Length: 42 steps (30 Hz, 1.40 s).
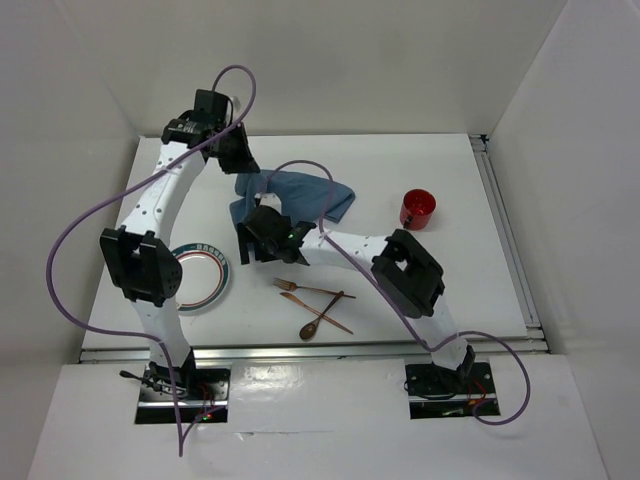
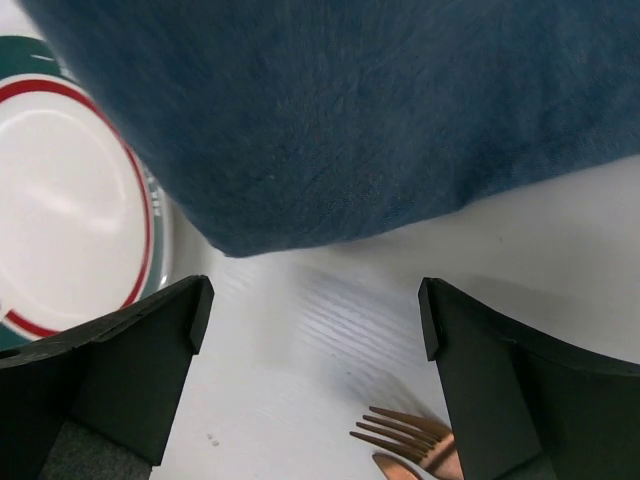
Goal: Set the dinner table for one person
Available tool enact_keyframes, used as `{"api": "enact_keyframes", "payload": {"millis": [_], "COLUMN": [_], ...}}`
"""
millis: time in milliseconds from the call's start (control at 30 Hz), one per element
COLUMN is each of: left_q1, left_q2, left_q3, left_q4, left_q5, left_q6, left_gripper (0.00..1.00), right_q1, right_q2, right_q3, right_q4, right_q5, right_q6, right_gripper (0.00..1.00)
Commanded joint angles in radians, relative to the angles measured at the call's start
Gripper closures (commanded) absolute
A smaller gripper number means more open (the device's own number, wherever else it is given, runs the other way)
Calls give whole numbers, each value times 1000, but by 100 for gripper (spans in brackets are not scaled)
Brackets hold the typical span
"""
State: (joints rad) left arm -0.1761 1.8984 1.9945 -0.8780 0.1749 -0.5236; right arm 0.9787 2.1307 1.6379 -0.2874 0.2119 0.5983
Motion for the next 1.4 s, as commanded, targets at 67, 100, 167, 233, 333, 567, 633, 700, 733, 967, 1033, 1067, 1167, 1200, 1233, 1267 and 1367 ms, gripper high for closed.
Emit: {"api": "enact_keyframes", "payload": {"millis": [67,100,167,233,333,567,633,700,733,967,1033,1067,1167,1200,1233,1267,1367], "left_q1": [-22,-22,-22,-22,-22,-31,-42,-66,-82,-128,-138,-138,-138,-138,-138,-138,-157], "left_q2": [-35,-35,-54,-64,-64,-55,-35,-19,-10,42,42,42,31,19,19,10,-2], "left_q3": [87,87,96,105,139,148,159,194,205,292,305,305,305,305,305,294,267], "left_q4": [-33,-33,-33,-44,-56,-56,-47,-38,-38,-78,-90,-99,-111,-121,-130,-130,-144], "left_q5": [-20,-11,-2,-2,-2,29,40,49,49,58,58,58,67,67,78,87,87], "left_q6": [-15,-15,-24,-24,-15,-25,-26,-36,-36,-46,-35,-35,-26,-26,-16,-16,-16], "left_gripper": [100,100,100,100,100,100,100,100,100,100,100,100,100,100,100,100,100], "right_q1": [29,38,38,38,17,35,50,64,77,77,77,77,77,77,77,66,57], "right_q2": [-20,-8,-8,-58,-127,-310,-363,-373,-373,-273,-236,-227,-200,-199,-186,-186,-166], "right_q3": [-29,6,-12,-65,-183,-389,-463,-472,-463,-342,-288,-277,-244,-231,-211,-211,-182], "right_q4": [67,-2,-41,-6,126,261,338,367,381,435,421,421,421,410,381,367,349], "right_q5": [188,260,332,391,339,185,195,225,240,260,314,337,403,415,426,438,463], "right_q6": [115,189,260,288,235,236,247,256,256,233,233,233,247,259,276,316,350], "right_gripper": [6,17,30,49,54,16,11,10,10,8,6,6,6,6,6,6,6]}}
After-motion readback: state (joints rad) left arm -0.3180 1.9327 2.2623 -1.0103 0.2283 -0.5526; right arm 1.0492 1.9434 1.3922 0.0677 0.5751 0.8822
